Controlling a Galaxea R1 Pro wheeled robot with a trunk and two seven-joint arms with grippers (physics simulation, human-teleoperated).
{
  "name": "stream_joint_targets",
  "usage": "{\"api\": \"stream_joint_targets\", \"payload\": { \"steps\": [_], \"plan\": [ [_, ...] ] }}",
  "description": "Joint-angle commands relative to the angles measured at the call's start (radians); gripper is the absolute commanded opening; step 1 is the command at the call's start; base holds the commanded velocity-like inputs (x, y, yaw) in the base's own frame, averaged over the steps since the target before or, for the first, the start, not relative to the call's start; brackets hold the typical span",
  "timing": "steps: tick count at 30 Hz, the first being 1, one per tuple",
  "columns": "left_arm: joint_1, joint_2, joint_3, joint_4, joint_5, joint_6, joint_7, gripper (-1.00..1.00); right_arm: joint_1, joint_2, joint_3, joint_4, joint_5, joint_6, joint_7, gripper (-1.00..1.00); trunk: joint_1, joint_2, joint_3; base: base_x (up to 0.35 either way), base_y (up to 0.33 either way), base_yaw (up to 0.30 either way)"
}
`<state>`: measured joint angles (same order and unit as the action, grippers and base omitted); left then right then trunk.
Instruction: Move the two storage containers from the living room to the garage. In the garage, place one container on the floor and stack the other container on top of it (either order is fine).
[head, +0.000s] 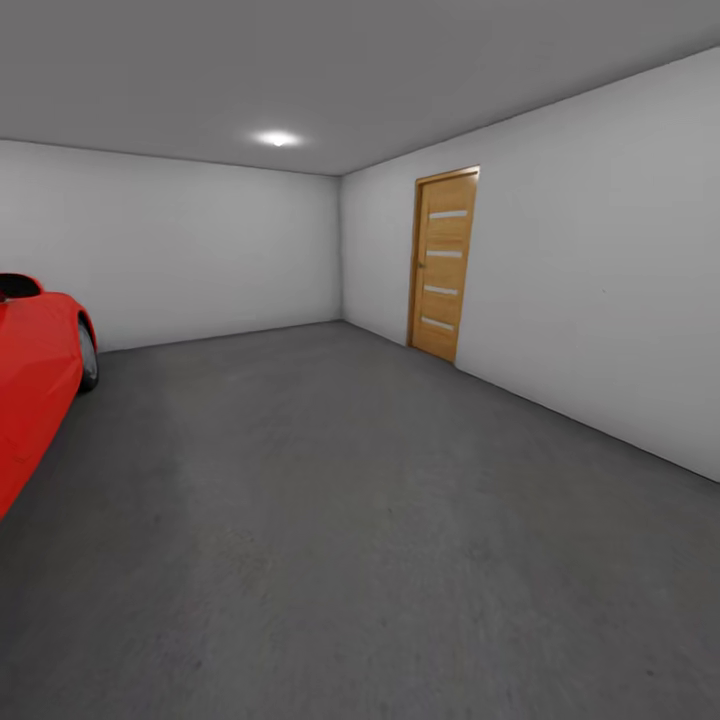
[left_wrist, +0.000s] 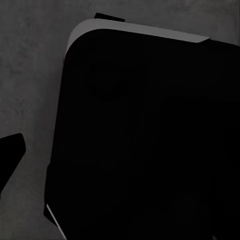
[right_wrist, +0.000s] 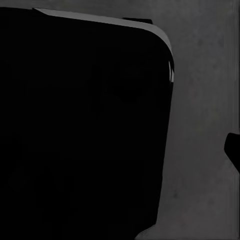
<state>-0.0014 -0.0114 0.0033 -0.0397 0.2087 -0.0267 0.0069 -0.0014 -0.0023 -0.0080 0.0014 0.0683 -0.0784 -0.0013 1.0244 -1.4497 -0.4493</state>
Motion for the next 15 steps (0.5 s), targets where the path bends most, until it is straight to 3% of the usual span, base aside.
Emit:
{"api": "stream_joint_targets", "payload": {
  "steps": [1,15],
  "plan": [
    [0.000,0.000,0.000,0.000,0.006,-0.002,0.001,1.00,0.000,0.000,-0.001,0.000,0.008,-0.003,0.000,1.00,0.001,0.000,-0.001,0.324,0.000,0.001],
    [0.000,-0.001,0.000,0.000,0.006,-0.004,0.001,1.00,0.000,-0.001,-0.002,0.000,0.005,-0.004,-0.001,1.00,0.001,0.000,-0.001,0.324,0.000,0.000]
  ]
}}
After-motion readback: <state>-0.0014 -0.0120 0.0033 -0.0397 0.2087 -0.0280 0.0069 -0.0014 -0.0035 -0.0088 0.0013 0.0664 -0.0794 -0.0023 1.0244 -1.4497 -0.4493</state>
